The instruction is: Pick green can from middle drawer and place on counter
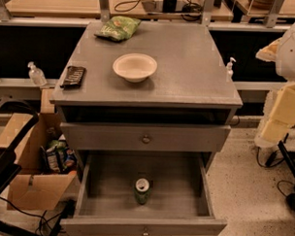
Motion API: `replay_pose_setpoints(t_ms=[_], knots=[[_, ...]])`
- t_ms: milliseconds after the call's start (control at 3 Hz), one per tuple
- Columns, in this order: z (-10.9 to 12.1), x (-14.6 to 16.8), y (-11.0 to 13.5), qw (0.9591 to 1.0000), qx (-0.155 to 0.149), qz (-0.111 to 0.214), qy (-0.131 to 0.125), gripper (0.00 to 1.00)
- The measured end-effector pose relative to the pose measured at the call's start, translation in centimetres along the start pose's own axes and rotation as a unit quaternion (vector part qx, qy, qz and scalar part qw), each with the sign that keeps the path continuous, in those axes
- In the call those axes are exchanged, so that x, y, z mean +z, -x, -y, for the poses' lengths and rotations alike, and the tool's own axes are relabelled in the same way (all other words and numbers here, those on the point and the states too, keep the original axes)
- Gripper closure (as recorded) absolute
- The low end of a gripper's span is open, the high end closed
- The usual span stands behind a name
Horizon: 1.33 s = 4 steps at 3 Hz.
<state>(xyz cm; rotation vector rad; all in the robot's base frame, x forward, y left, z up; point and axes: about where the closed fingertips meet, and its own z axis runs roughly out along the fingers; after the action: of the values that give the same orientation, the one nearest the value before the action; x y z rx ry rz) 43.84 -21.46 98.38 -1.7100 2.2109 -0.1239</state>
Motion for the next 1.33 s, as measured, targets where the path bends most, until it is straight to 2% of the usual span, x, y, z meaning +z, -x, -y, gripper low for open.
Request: replay_pose_setpoints(t_ms=[333,667,1000,1333], knots=[[0.0,0.0,0.0,1.0,0.0,0.0,0.0,0.0],[0.3,1.1,-0.6,0.9987,0.024,0.045,0.009,0.0],[-0.8,4.7,-1.0,0.9908,0.038,0.127,0.025,0.0],[-6.1,14.4,0.8,0.9614,0.041,0.264,0.065,0.0]])
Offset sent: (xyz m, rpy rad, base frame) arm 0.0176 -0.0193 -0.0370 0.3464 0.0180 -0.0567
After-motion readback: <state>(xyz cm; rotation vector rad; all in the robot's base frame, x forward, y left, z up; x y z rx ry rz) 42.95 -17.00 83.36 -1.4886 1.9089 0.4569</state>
